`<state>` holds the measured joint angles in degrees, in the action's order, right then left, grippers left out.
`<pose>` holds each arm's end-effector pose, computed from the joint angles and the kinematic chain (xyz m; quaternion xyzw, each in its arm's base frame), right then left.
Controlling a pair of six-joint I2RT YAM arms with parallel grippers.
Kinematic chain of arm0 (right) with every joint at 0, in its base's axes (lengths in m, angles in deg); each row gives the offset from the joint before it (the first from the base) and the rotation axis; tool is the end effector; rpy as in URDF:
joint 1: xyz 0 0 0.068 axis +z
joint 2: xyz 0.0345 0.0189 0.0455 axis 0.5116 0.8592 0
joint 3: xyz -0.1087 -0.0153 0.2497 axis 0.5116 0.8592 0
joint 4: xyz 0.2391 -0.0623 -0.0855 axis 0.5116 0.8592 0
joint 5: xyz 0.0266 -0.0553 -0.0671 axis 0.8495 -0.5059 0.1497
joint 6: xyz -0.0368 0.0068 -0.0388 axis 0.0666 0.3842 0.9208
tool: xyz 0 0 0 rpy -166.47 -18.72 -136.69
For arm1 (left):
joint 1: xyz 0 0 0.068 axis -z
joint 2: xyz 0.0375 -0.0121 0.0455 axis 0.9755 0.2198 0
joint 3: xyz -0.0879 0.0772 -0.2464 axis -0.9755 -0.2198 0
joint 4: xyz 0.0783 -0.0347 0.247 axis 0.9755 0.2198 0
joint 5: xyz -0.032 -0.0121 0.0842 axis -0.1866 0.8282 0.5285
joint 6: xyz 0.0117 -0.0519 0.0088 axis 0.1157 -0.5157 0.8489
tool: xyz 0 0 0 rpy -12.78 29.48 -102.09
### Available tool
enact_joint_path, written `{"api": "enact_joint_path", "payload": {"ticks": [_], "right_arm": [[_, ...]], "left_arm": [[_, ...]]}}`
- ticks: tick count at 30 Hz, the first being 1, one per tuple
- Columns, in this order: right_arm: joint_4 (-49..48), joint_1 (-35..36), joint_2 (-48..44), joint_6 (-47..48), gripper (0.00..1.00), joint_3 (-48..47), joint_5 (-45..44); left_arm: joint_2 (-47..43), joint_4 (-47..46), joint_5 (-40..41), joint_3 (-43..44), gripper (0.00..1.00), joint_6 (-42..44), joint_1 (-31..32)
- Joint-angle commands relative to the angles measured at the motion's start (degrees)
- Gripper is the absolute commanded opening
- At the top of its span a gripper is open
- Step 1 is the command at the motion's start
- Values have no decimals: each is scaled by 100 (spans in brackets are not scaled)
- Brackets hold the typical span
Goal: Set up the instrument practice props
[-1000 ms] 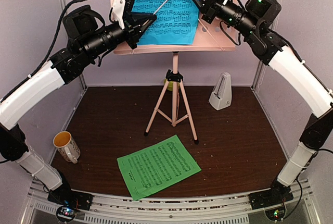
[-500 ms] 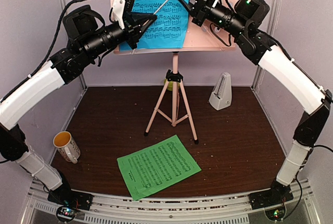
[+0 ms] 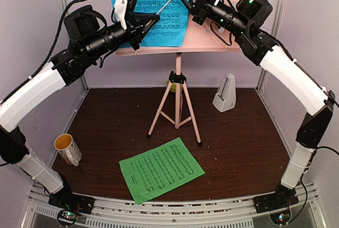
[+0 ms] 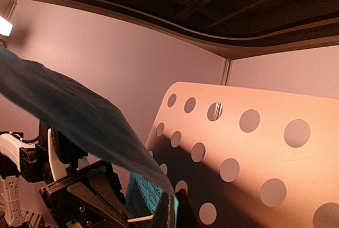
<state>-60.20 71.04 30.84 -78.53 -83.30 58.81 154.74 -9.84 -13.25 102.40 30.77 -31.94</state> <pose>0.2716 0.2584 0.5609 -0.4208 0.3419 0.4356 0.7186 0.2274 -0.2419 0.5164 0.3578 0.4910 -0.3110 0.7309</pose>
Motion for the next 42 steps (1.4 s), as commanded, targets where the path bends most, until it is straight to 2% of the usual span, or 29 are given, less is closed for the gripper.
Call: {"api": "enact_joint_path", "payload": {"ticks": [1,19,22,27,32,36,42], "right_arm": [[-97,51,41,-90,0,-76,103],[28,51,-111,87,1,407,50],[27,51,-132,84,13,368,14],[47,51,-147,110,20,352,-33],[60,55,-160,137,25,348,-82],[82,53,-150,175,32,306,-131],[122,51,-169,244,48,287,-254]], "left_arm": [[-173,-641,-149,108,0,-10,-10],[-214,-603,-82,55,0,-25,-10],[-229,-604,-70,39,0,-49,-8],[-248,-607,-52,29,0,-79,-10],[-296,-610,-46,-26,13,-100,-11],[-318,-630,-42,-41,32,-115,-10],[-362,-611,-72,-48,41,-117,-9]]}}
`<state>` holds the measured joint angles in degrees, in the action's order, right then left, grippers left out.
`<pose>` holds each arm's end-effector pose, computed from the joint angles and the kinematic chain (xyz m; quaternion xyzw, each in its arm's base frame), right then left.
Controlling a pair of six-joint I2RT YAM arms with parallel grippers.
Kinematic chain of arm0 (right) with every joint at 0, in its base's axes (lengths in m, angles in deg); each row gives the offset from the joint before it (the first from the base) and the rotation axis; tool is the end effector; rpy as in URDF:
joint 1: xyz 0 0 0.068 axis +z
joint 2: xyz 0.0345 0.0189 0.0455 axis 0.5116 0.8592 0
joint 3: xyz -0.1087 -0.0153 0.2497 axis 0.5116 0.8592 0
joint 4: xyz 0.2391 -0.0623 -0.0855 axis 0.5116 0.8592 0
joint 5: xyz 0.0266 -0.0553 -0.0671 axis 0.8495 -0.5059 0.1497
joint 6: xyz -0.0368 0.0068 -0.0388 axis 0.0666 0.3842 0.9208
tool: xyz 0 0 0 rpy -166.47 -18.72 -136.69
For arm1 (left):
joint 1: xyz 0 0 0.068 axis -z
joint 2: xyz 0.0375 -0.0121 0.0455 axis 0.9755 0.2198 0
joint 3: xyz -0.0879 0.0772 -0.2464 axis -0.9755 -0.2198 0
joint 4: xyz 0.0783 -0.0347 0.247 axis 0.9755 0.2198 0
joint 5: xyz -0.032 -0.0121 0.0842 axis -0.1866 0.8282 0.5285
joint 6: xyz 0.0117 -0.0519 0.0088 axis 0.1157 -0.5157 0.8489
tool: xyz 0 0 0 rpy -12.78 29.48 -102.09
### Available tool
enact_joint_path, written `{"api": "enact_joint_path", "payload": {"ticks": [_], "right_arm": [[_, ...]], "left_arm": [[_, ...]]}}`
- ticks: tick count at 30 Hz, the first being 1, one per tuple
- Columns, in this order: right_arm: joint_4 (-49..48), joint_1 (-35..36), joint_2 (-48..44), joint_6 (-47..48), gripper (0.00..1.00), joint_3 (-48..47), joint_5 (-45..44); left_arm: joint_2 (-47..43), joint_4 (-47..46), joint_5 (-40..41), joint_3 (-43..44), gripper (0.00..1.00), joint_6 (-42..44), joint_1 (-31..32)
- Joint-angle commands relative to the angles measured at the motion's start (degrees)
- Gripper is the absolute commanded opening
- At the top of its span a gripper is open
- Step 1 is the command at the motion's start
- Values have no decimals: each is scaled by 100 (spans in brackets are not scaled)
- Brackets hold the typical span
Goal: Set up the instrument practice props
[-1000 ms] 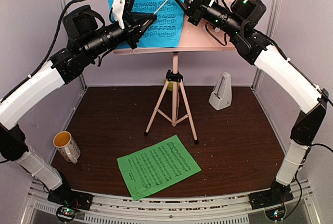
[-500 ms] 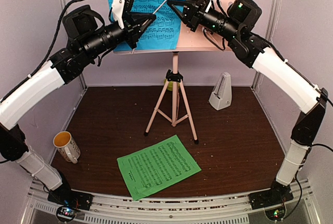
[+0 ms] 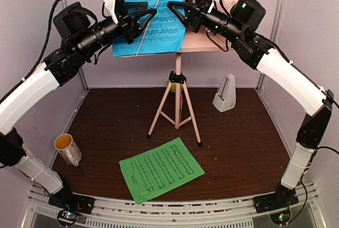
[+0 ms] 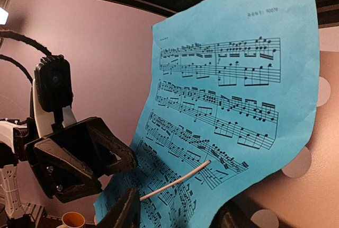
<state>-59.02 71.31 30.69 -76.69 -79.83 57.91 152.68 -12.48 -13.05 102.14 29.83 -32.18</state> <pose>0.2791 0.2666 0.5417 -0.4270 0.3698 0.4266 0.7063 0.2175 -0.2298 0.5306 0.3398 0.4665 -0.3182 0.7521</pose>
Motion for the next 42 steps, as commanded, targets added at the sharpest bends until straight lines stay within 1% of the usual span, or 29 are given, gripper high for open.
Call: {"api": "enact_joint_path", "payload": {"ticks": [1,8,11,13,20,23,25,26,29,33,37,39,42], "right_arm": [[7,25,-157,68,52,-61,-185],[82,25,-370,204,73,-17,-414],[129,25,-497,281,88,7,-548],[144,25,-593,287,92,35,-616],[190,24,-1007,241,94,329,-847],[400,25,-1224,127,94,482,-916],[567,34,-1477,31,95,772,-967],[626,38,-1573,-33,95,903,-1001],[810,101,-2126,-252,95,1682,-1209],[1170,282,-2809,-461,93,2703,-1637],[1835,428,-3604,-606,92,3847,-2229],[2210,431,-3995,-707,92,4402,-2473],[2638,424,-4501,-930,90,5195,-2670]], "left_arm": [[-180,-335,-104,-28,41,-21,14],[-380,-287,-89,-135,49,-2,31],[-489,-213,-60,-205,52,5,32],[-586,-193,-27,-289,55,8,50],[-1071,35,153,-621,60,-24,99],[-1340,318,289,-847,62,-112,95],[-1563,531,403,-1111,62,-162,95],[-1687,623,441,-1290,62,-191,94],[-2067,988,597,-1906,63,-331,95],[-2580,1155,674,-3091,63,-893,76],[-3004,1415,602,-4133,63,-1458,49],[-3183,1387,689,-4682,63,-1864,33],[-3359,1070,463,-5493,63,-2467,6]]}}
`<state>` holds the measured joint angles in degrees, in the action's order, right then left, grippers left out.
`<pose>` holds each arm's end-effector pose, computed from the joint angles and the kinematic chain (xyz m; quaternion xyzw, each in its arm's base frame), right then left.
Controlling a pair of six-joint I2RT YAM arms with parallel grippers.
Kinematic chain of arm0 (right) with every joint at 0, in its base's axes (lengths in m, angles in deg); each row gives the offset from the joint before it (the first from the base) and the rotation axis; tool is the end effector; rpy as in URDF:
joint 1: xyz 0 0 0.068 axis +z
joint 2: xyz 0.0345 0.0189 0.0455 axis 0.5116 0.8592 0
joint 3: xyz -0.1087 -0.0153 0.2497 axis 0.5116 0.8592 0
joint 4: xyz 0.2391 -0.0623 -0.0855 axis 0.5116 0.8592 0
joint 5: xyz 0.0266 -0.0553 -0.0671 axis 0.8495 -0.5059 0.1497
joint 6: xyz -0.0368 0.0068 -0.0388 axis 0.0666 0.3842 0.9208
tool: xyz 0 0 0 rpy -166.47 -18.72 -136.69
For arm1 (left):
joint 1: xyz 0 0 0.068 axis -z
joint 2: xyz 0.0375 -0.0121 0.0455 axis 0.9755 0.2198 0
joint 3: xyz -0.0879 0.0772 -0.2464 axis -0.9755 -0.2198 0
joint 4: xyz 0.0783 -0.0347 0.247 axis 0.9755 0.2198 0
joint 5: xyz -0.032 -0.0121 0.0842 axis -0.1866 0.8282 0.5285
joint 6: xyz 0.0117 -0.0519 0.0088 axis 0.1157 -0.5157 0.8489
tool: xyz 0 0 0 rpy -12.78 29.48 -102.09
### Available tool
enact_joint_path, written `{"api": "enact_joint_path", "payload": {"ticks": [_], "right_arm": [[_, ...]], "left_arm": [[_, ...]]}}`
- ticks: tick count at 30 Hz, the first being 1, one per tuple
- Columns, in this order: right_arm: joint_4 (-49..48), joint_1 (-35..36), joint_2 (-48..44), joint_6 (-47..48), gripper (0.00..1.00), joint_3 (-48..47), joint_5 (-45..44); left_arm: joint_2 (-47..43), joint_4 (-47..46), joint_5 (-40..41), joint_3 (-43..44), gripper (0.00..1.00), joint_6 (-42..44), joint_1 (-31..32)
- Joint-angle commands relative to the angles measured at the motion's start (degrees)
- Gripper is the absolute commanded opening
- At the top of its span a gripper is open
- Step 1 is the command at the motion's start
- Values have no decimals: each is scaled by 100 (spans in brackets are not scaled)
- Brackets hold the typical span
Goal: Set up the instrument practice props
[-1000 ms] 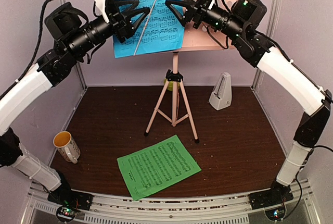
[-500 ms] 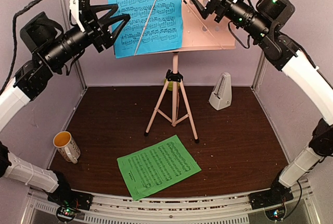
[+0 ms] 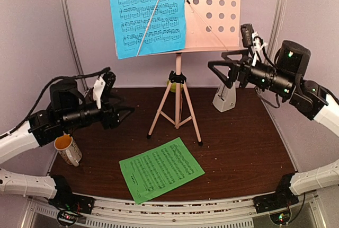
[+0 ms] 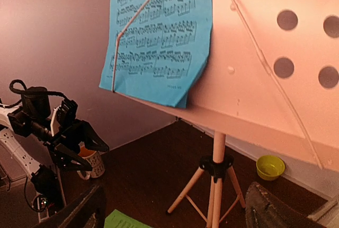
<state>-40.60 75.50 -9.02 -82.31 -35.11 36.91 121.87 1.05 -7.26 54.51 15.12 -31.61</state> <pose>0.1597 0.1716 0.4569 -0.3269 0.6042 0.3838 0.6170 0.1476 -0.1576 0.3523 0.2966 0.7076 -0.3240 0.5534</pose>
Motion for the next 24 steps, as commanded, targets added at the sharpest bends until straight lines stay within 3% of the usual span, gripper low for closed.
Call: {"api": "enact_joint_path", "payload": {"ticks": [1,8,14,19,24], "right_arm": [[873,10,-662,-467,90,980,-575],[545,57,-1204,-1238,84,2742,-368],[1,653,-695,-1388,79,3484,-718],[-494,1044,-21,-1499,76,3683,-906],[-914,1248,661,-1610,72,3692,-986]], "left_arm": [[-307,-364,-189,-950,64,-1175,-59],[-446,-504,-15,-2223,64,-3198,-86],[-1256,-26,297,-3297,61,-5246,1],[-2086,1019,672,-3653,62,-6222,141],[-2091,990,902,-3785,67,-6517,155]]}}
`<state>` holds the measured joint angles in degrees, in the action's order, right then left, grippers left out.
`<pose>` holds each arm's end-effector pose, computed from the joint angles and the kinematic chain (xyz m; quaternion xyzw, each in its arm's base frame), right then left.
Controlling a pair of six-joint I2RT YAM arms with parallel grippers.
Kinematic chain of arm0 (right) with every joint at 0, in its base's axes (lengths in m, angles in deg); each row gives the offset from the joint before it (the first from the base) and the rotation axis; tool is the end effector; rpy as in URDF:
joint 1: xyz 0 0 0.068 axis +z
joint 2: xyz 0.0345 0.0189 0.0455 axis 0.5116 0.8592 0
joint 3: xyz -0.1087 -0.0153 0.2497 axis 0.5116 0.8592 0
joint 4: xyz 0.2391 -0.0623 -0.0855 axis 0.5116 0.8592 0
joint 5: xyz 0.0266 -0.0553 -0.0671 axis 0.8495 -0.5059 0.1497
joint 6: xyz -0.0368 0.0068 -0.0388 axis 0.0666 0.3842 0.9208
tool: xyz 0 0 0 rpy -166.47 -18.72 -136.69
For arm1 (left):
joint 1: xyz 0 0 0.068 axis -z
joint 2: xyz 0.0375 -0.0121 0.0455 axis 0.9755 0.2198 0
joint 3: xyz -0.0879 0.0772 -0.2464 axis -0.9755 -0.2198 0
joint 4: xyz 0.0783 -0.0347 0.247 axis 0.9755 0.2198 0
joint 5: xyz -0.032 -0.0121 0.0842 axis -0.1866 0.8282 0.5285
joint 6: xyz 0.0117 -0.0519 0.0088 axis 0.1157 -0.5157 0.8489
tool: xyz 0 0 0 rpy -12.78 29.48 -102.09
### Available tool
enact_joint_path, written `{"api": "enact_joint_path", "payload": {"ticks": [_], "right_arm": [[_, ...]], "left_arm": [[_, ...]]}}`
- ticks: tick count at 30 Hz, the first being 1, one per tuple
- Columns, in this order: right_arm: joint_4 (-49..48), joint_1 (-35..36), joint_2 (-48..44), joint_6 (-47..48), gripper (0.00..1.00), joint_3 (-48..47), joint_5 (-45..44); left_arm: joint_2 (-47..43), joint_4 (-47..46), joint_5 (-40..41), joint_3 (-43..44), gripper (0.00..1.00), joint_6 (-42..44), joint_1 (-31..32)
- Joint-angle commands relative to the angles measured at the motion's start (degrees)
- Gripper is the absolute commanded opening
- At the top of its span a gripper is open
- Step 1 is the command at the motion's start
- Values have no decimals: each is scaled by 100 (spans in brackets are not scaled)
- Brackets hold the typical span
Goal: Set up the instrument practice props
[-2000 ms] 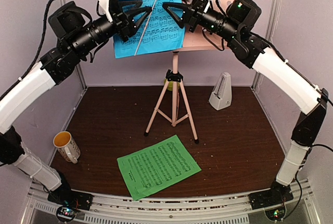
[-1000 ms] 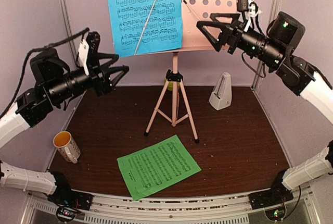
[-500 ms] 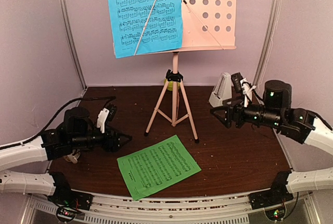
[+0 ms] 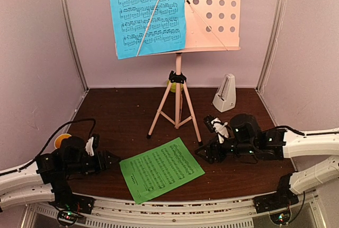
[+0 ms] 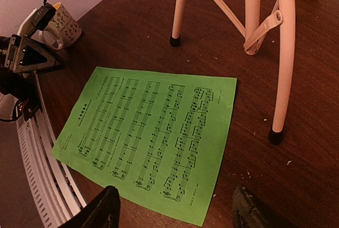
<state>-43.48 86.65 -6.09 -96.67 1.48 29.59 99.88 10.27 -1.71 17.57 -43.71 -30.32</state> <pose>0.1322 0.2041 0.2266 -0.3120 0.8212 0.3372 0.3385 0.0916 -0.0997 0.1694 -0.1325 0.8749 -0.3937 0.2490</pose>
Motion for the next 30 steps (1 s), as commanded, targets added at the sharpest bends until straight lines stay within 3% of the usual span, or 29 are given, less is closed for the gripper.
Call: {"api": "enact_joint_path", "payload": {"ticks": [1,13,22,30], "right_arm": [[-661,160,500,-182,71,1,-264],[-962,393,1927,-206,54,-316,-481],[-1054,430,2846,-239,25,-593,-49],[-1131,452,3040,-331,22,-667,-27]], "left_arm": [[254,7,371,-66,68,-633,22],[2433,-1850,-106,-53,64,-1003,22],[3878,-3353,-585,232,55,-756,-406],[5192,-3809,-1192,1388,51,121,-1008]]}}
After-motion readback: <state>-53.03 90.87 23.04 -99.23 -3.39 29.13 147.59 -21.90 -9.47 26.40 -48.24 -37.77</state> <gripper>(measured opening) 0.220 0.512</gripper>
